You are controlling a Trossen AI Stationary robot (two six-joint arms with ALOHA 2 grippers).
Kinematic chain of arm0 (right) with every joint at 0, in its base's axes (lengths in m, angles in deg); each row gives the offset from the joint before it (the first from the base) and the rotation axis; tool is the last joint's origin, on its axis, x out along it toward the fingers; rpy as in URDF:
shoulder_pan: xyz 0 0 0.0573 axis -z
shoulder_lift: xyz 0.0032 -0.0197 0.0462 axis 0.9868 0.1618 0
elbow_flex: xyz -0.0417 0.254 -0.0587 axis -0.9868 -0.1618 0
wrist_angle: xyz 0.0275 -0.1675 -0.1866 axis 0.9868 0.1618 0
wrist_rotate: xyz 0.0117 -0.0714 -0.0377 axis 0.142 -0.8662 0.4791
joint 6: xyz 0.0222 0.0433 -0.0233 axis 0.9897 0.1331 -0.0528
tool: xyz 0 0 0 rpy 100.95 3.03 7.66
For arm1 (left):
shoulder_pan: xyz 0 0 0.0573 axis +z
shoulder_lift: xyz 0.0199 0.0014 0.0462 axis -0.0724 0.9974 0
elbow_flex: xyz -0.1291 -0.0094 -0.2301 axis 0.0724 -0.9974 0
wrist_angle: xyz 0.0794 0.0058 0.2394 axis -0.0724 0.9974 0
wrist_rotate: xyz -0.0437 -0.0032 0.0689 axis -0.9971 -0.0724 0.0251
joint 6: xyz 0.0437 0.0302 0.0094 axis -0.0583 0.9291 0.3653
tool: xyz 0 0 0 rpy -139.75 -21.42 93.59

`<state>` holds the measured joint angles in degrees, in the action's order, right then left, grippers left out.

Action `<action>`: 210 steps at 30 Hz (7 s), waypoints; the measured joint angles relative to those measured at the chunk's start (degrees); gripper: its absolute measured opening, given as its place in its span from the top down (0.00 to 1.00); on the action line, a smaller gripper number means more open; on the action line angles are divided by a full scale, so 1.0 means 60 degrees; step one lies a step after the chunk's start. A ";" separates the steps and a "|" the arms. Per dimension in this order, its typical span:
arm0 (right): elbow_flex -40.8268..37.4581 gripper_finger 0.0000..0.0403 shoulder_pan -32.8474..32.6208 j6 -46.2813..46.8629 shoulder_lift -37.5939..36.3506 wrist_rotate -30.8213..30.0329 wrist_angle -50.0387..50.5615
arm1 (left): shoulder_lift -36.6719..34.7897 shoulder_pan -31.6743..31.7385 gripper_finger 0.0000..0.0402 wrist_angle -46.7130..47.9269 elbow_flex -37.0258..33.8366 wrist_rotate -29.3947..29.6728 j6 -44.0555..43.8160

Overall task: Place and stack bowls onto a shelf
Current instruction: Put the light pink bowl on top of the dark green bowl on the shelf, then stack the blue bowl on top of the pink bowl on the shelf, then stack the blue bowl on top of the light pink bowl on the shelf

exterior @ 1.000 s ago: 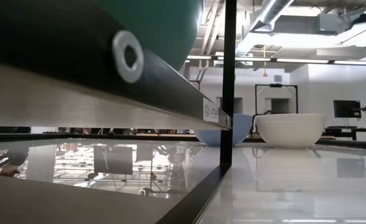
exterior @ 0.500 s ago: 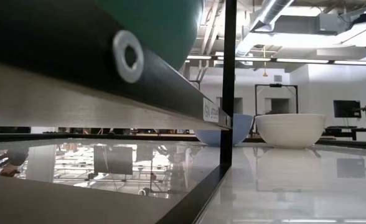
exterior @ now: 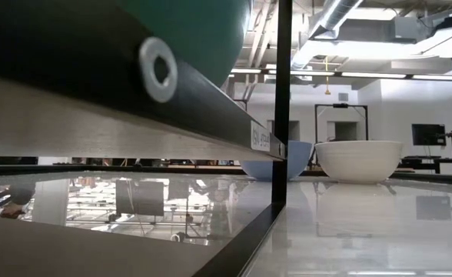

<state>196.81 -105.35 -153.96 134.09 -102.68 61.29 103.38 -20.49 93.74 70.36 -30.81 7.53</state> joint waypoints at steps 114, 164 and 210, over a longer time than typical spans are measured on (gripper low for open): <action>-0.0922 0.74 0.0134 0.2811 -0.0008 0.2959 -0.0767 | -0.0001 0.0000 0.91 0.0367 0.0000 0.0179 -0.0019; -0.1302 0.59 0.5576 2.1031 0.0013 0.2730 0.1789 | -0.0001 0.0000 0.91 0.0595 0.0004 0.0350 0.0111; -0.2419 0.57 0.5910 2.0836 0.0002 0.1655 0.1196 | -0.0001 0.0000 0.91 0.0943 0.0004 0.0350 -0.0084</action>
<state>182.29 -69.89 -28.95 134.10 -92.75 68.47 103.37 -20.49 99.40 70.38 -28.71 7.02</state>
